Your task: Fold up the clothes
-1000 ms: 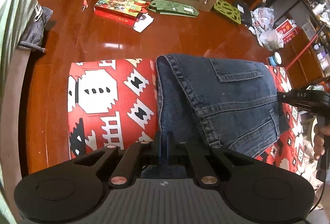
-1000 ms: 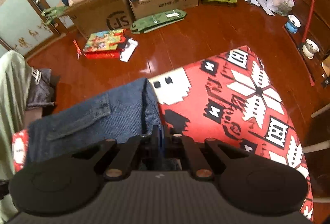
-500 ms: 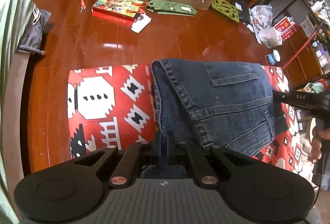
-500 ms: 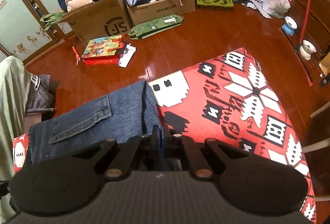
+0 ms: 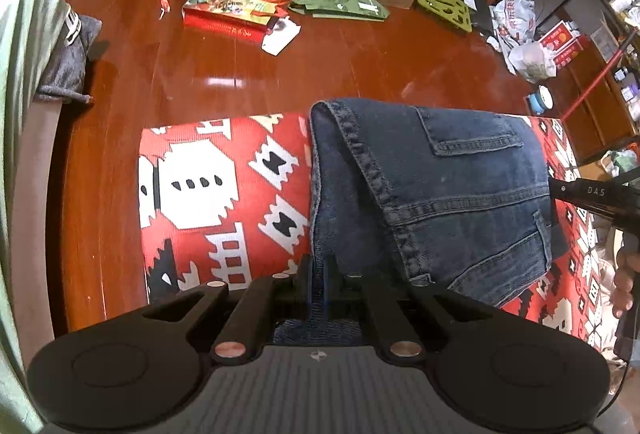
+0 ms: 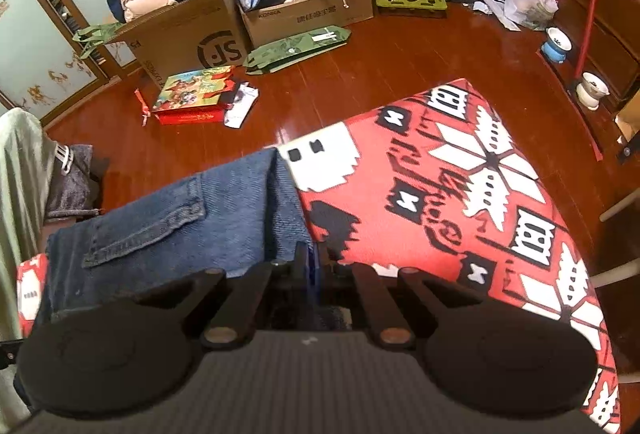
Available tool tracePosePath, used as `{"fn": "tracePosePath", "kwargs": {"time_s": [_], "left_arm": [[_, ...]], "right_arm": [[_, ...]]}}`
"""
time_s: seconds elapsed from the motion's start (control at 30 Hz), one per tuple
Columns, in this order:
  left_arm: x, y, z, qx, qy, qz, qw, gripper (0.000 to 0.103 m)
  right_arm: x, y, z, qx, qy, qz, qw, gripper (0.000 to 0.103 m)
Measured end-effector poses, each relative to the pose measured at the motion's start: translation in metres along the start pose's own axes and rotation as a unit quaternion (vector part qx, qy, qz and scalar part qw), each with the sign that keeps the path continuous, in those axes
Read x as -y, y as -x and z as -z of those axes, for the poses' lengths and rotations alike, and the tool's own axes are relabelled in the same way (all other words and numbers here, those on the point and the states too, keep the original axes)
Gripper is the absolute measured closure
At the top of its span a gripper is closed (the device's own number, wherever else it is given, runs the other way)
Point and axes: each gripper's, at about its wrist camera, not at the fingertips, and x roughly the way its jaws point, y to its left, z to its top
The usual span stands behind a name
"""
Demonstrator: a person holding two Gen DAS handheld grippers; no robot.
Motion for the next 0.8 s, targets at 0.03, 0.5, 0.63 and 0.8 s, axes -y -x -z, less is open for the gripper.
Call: {"fn": "tracePosePath", "kwargs": {"time_s": [0.03, 0.5, 0.63, 0.8], "left_arm": [[-0.002, 0.001, 0.001, -0.002, 0.000, 0.003, 1.0000, 0.097], [-0.056, 0.020, 0.031, -0.043, -0.086, 0.080, 0.9921, 0.097], [-0.064, 0.017, 0.039, -0.048, -0.094, 0.085, 0.9908, 0.097], [-0.079, 0.017, 0.041, -0.052, -0.098, 0.095, 0.9894, 0.097]], "right_arm": [[0.002, 0.001, 0.000, 0.002, 0.000, -0.001, 1.000, 0.100], [-0.072, 0.091, 0.078, -0.002, -0.001, -0.056, 0.998, 0.090], [-0.130, 0.092, 0.117, -0.031, 0.001, -0.094, 0.995, 0.090], [-0.201, 0.082, 0.150, -0.051, 0.044, -0.099, 0.993, 0.090]]}}
